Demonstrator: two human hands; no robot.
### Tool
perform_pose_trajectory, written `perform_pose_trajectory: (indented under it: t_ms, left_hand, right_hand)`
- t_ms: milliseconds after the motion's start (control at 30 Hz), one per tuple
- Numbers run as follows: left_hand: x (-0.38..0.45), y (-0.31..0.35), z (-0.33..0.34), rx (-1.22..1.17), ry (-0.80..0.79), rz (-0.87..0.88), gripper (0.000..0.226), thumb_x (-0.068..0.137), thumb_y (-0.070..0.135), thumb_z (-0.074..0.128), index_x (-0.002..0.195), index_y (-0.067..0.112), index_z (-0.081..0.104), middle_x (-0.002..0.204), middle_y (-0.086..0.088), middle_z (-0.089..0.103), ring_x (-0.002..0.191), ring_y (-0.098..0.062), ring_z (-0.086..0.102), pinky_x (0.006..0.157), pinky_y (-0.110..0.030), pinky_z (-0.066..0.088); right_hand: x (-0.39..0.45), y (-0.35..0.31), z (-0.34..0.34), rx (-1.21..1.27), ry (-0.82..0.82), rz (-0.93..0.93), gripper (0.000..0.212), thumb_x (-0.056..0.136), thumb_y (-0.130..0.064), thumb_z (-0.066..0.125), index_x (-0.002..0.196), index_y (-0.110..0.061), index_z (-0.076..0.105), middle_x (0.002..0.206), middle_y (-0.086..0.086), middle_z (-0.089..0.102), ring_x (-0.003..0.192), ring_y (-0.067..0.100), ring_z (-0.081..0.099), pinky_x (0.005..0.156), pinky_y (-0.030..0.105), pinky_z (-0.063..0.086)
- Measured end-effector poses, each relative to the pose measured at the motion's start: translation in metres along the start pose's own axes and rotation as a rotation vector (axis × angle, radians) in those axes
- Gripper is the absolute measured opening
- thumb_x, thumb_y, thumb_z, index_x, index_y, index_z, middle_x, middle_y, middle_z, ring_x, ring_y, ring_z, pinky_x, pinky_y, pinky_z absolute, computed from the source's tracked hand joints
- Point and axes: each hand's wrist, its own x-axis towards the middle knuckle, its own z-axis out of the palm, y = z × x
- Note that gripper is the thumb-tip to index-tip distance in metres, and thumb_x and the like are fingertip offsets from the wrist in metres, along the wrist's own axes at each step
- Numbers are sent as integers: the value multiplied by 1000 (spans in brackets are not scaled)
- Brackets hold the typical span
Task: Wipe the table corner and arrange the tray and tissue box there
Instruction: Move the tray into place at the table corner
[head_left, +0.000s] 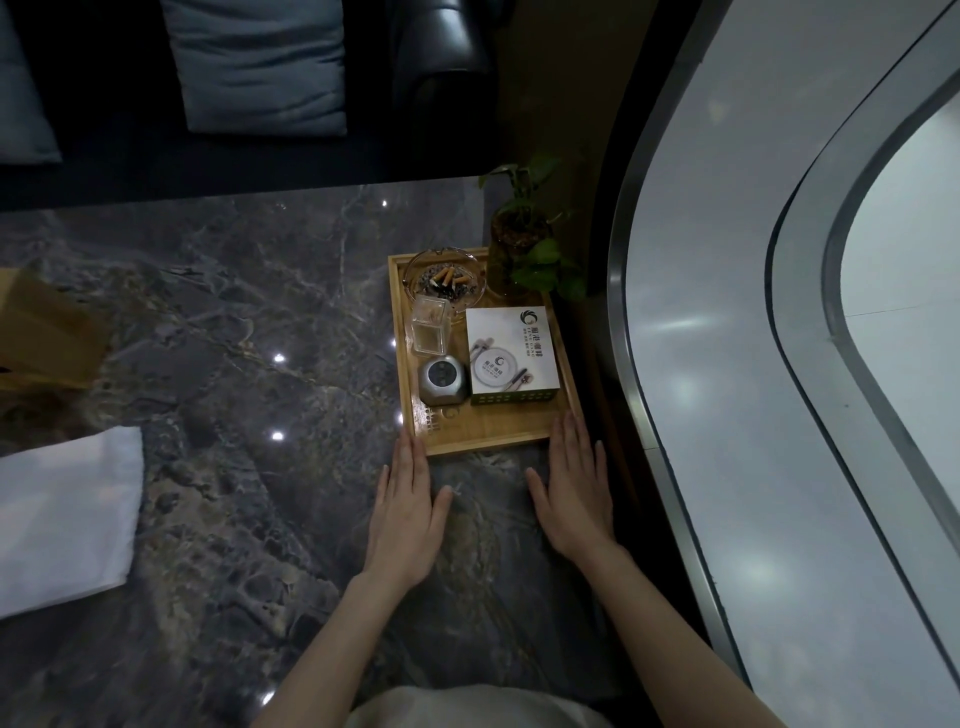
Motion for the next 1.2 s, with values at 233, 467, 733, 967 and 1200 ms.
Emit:
perform_pose_trajectory:
  t_ms: [233, 467, 733, 967, 1200]
  left_hand:
    - [27, -1, -17, -46, 69, -29, 55, 93, 22, 47, 142, 8, 26, 155, -14, 10, 142, -28, 16, 114, -38, 18]
    - [31, -11, -19, -51, 61, 42, 56, 92, 20, 49, 141, 6, 27, 153, -6, 9, 142, -23, 15, 115, -34, 16]
    - [29, -8, -16, -112, 47, 42, 57, 94, 21, 45, 144, 9, 20, 151, 4, -3, 140, -23, 21, 112, -35, 22]
    - [27, -6, -13, -86, 35, 63, 58, 94, 22, 44, 144, 9, 18, 151, 2, -3, 141, -23, 15, 114, -32, 13]
    - [25, -3, -9, -104, 34, 66, 59, 94, 22, 43, 144, 10, 15, 149, 6, -7, 142, -22, 11, 112, -29, 13]
  right_hand:
    - [21, 4, 1, 78, 267, -134, 33, 77, 1, 68, 110, 1, 63, 113, 19, 66, 108, 32, 61, 102, 28, 34]
    - [21, 10, 7, 134, 304, -148, 27, 78, 3, 67, 105, 1, 66, 105, 16, 69, 100, 29, 64, 96, 18, 31]
    - [21, 9, 16, 175, 321, -125, 27, 85, -3, 51, 108, 2, 64, 106, 17, 67, 102, 28, 60, 98, 14, 26]
    - [9, 18, 27, 154, 301, -95, 43, 81, 11, 59, 122, 2, 54, 125, 19, 59, 120, 33, 52, 105, 42, 34]
    - [4, 20, 25, 119, 293, -91, 50, 81, 14, 57, 128, 2, 48, 133, 20, 52, 127, 33, 46, 107, 46, 24]
